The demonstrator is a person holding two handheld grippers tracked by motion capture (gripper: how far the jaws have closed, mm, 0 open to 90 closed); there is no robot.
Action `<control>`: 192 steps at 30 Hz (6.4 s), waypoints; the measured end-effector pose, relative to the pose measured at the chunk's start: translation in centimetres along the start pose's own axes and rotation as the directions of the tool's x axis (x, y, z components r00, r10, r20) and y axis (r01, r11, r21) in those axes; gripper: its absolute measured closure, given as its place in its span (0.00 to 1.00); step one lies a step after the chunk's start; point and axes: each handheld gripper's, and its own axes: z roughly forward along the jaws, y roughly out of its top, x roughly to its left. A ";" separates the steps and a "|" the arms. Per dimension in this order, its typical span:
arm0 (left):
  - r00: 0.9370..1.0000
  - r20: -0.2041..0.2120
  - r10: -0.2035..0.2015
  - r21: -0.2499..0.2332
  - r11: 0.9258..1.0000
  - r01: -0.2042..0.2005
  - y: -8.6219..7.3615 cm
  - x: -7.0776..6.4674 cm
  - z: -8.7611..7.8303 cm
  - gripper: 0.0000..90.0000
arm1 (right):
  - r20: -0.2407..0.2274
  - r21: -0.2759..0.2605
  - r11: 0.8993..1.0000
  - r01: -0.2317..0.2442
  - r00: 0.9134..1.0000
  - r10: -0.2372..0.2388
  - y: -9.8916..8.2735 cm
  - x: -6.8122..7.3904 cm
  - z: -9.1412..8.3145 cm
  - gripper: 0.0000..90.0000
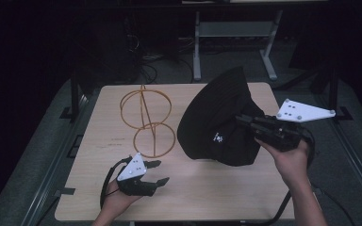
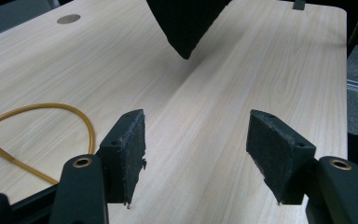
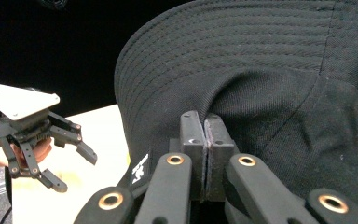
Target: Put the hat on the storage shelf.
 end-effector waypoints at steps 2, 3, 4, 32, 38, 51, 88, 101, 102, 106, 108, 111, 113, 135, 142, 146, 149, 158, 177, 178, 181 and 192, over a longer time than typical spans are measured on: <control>1.000 0.000 -0.005 -0.001 1.000 0.005 0.0 0.0 0.0 0.41 | -0.003 0.000 1.000 0.010 1.000 -0.010 0.4 0.0 0.2 0.99; 1.000 0.000 -0.004 0.000 1.000 0.004 0.0 0.0 0.0 0.41 | -0.004 0.001 1.000 0.013 1.000 -0.013 0.6 0.1 0.3 0.99; 1.000 -0.001 -0.003 0.000 1.000 0.003 0.0 0.0 0.0 0.41 | -0.006 0.000 1.000 0.017 1.000 -0.017 0.8 0.1 0.4 0.99; 1.000 0.006 0.000 0.000 1.000 0.000 -0.3 -0.1 0.2 0.40 | -0.074 -0.022 0.998 0.063 0.995 -0.064 5.2 1.5 3.3 0.99; 1.000 0.011 0.010 0.010 1.000 -0.010 -0.4 -0.2 0.2 0.40 | -0.093 -0.013 0.997 0.080 0.992 -0.081 6.2 1.8 4.7 0.99; 1.000 0.014 0.017 0.015 1.000 -0.017 -0.6 -0.4 0.3 0.40 | -0.133 -0.015 0.995 0.101 0.986 -0.102 8.1 2.3 7.5 0.99; 0.998 0.066 -0.002 0.056 0.998 -0.002 -0.6 -0.6 1.3 0.26 | -0.181 0.009 0.993 0.119 0.977 -0.116 13.0 2.7 14.1 0.99; 0.998 0.070 0.003 0.054 0.999 -0.007 -0.6 -0.6 1.1 0.26 | -0.182 0.021 0.995 0.093 0.979 -0.088 13.8 2.2 17.3 0.99; 0.998 0.068 0.011 0.054 0.998 -0.015 -0.6 -0.6 1.1 0.26 | -0.180 0.024 0.995 0.092 0.980 -0.086 13.8 2.1 17.6 0.99; 0.997 0.070 0.015 0.054 0.998 -0.018 -0.5 -0.6 1.1 0.27 | -0.177 0.034 0.996 0.084 0.981 -0.077 14.0 1.9 18.7 0.99; 0.997 0.072 0.013 0.052 0.999 -0.017 -0.5 -0.6 1.1 0.27 | -0.171 0.034 0.996 0.084 0.982 -0.077 14.1 1.8 19.3 0.99; 0.997 0.077 0.003 0.046 0.999 -0.006 -0.6 -0.6 1.1 0.27 | -0.171 0.040 0.996 0.078 0.983 -0.071 14.2 1.8 20.0 0.99; 0.997 0.076 0.004 0.044 0.999 -0.008 -0.5 -0.5 1.0 0.27 | -0.169 0.047 0.996 0.079 0.983 -0.070 14.2 1.8 20.5 0.99; 0.996 0.092 0.011 0.053 0.998 -0.015 -0.5 -0.5 1.2 0.27 | -0.152 0.099 0.994 0.055 0.988 -0.039 14.3 0.8 24.1 0.98; 0.995 0.097 0.013 0.055 0.998 -0.018 -0.5 -0.5 1.2 0.27 | -0.154 0.123 0.991 0.054 0.987 -0.034 14.5 0.9 25.3 0.98; 0.995 0.098 0.015 0.059 0.998 -0.021 -0.6 -0.5 1.3 0.27 | -0.154 0.133 0.990 0.055 0.987 -0.034 14.4 0.8 25.8 0.98; 0.995 0.102 0.022 0.062 0.998 -0.029 -0.5 -0.7 1.4 0.27 | -0.149 0.146 0.988 0.055 0.988 -0.033 14.5 0.7 26.1 0.98; 0.994 0.106 0.027 0.059 0.998 -0.033 -0.5 -0.7 1.5 0.27 | -0.155 0.170 0.983 0.066 0.987 -0.040 14.3 0.8 27.2 0.98; 0.995 0.090 0.032 0.048 0.998 -0.036 -0.4 -1.0 1.3 0.27 | -0.184 0.238 0.966 0.099 0.981 -0.055 13.5 1.0 27.3 0.53; 0.996 0.089 0.032 0.048 0.998 -0.037 -0.4 -1.0 1.3 0.27 | -0.181 0.228 0.970 0.083 0.983 -0.042 13.2 0.7 26.9 0.52; 0.996 0.088 0.029 0.042 0.999 -0.033 -0.4 -1.0 1.3 0.27 | -0.181 0.211 0.976 0.061 0.983 -0.022 12.6 0.0 25.9 0.50; 0.997 0.081 0.010 0.041 0.999 -0.013 -0.5 -0.7 1.3 0.27 | -0.176 0.188 0.982 -0.034 0.982 0.067 10.6 -1.4 22.5 0.33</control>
